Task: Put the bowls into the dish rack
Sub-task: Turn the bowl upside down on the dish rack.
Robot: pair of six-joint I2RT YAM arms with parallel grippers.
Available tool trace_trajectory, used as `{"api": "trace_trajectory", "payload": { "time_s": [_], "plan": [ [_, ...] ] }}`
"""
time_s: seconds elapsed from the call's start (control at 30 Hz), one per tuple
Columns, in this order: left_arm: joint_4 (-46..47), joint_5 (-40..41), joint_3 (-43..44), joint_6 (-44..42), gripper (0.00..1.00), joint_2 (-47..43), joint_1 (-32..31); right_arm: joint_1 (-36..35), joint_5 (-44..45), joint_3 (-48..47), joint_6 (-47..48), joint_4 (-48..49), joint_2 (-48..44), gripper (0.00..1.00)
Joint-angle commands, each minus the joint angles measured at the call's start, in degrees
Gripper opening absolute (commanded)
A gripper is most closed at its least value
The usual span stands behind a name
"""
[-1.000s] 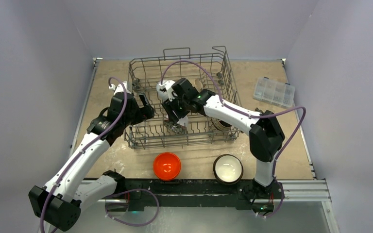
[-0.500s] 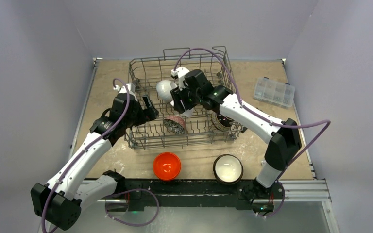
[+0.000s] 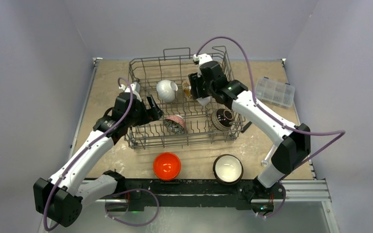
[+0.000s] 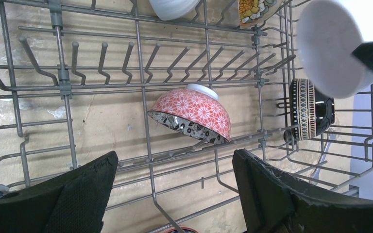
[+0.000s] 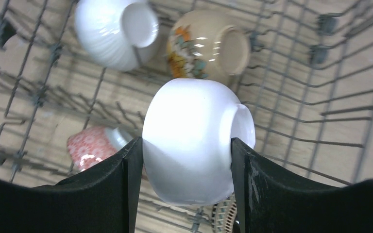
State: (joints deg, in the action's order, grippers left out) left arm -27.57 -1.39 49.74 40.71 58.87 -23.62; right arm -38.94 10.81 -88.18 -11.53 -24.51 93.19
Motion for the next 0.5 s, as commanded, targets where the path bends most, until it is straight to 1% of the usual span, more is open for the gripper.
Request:
{"api": "trace_trajectory", "payload": {
  "time_s": [0.0, 0.2, 0.47],
  "plan": [
    [3.1, -1.7, -1.0, -1.0, 0.86, 0.0, 0.4, 1.6, 9.4, -0.6, -1.6, 0.9, -3.8, 0.00],
    [4.0, -2.7, -1.8, -0.4, 0.86, 0.1, 0.4, 2.6, 18.6, -2.9, -1.9, -1.3, -0.6, 0.00],
    [4.0, -3.4, -1.5, -0.4, 0.86, -0.2, 0.4, 3.1, 25.9, -4.9, -2.1, -2.9, 7.0, 0.00]
  ]
}}
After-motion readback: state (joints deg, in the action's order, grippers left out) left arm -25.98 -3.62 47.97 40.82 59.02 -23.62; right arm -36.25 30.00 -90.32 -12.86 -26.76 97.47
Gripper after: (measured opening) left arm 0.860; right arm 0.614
